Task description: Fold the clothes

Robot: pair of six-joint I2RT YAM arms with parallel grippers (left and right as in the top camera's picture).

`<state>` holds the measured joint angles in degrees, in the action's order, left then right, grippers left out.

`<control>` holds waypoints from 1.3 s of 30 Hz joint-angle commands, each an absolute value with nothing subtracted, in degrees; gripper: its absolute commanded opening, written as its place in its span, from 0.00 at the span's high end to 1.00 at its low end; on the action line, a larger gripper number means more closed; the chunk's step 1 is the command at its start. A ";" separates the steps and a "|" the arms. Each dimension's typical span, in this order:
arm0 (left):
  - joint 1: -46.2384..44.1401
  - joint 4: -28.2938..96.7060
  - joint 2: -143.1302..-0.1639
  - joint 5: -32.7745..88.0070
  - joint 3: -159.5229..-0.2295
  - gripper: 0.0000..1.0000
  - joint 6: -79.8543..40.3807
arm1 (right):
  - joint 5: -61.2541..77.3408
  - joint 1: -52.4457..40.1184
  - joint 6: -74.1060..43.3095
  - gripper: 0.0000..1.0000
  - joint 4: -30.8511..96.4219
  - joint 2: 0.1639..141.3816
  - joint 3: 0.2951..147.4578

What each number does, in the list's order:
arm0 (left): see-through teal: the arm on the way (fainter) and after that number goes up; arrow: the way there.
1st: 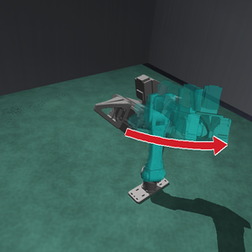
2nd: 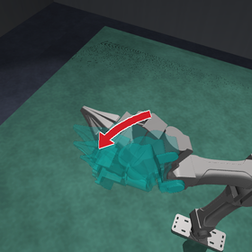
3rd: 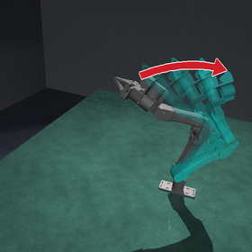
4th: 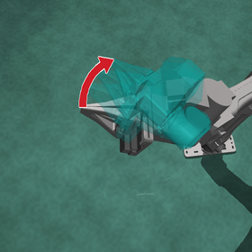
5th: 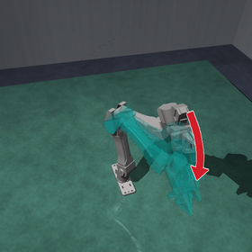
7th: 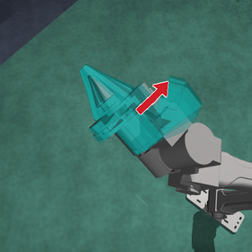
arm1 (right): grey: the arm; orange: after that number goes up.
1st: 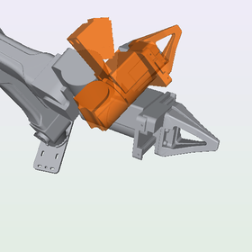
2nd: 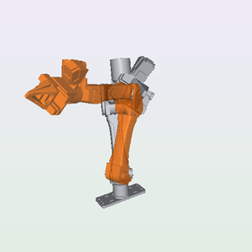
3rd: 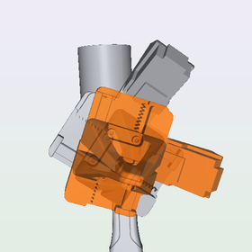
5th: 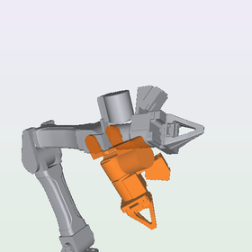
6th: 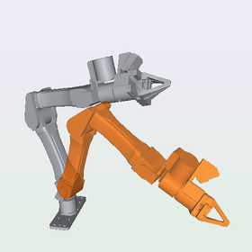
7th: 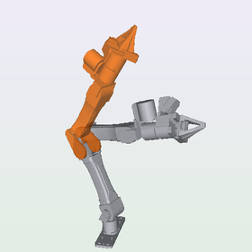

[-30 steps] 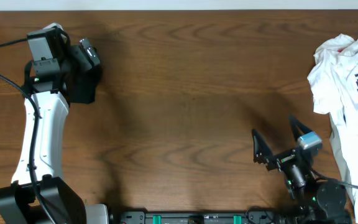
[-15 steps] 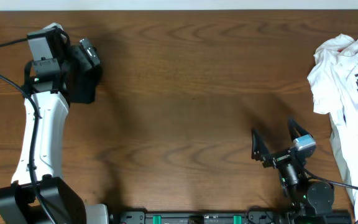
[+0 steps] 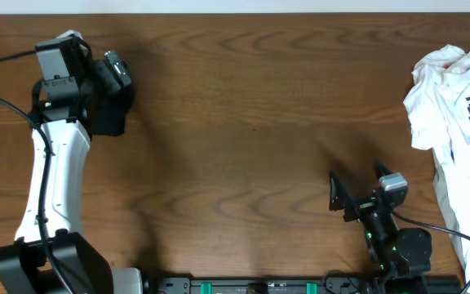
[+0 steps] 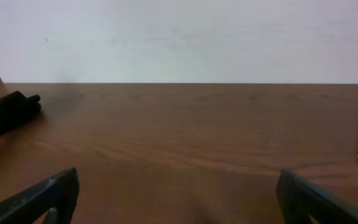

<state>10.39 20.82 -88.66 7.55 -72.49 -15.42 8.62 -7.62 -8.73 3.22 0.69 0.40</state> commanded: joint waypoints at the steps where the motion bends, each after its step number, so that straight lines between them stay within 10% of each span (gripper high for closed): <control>1: 10.57 20.95 -88.86 7.73 -72.29 0.02 -15.33 | 7.73 -7.03 -9.17 0.01 3.60 0.30 0.32; 39: 10.52 20.99 -85.86 7.73 -72.23 0.02 -15.33 | 7.73 -7.05 -9.15 0.01 3.60 0.32 0.32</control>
